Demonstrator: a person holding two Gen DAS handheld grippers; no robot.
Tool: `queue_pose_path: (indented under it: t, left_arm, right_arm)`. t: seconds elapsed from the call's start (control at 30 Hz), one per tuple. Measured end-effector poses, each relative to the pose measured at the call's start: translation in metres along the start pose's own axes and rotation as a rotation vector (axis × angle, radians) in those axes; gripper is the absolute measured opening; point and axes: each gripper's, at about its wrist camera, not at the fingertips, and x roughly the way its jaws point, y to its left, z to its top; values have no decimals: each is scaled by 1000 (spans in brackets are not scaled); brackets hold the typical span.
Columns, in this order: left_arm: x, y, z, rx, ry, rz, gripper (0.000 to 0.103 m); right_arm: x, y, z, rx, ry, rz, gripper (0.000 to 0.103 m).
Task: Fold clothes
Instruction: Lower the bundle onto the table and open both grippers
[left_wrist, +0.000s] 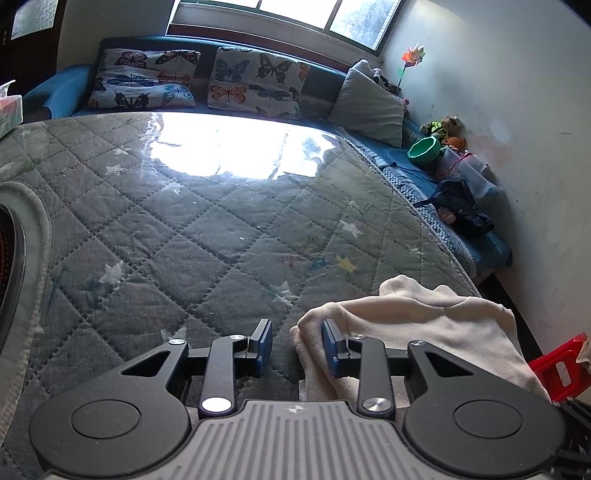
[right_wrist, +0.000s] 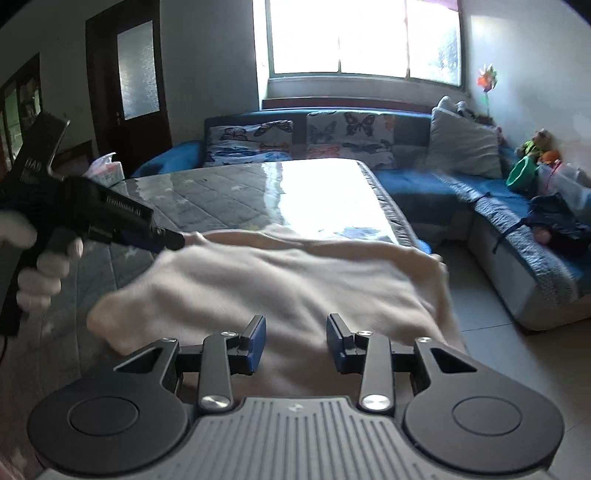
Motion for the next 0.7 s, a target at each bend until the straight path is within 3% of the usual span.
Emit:
queue_pose_path:
  t: [0.2, 0.37, 0.57, 0.7]
  left_arm:
    - [1, 0, 0, 1, 2, 8, 34]
    - [1, 0, 0, 3, 2, 8, 34]
    - [-5, -1, 1, 10, -6, 7, 34]
    - [-14, -2, 2, 8, -20, -2, 34]
  right_arm:
    - [-17, -2, -15, -15, -6, -47, 42]
    - [-20, -27, -25, 92, 41, -67, 42]
    - [-33, -39, -11, 124, -46, -61, 42]
    - [-18, -50, 2, 156, -60, -40, 42]
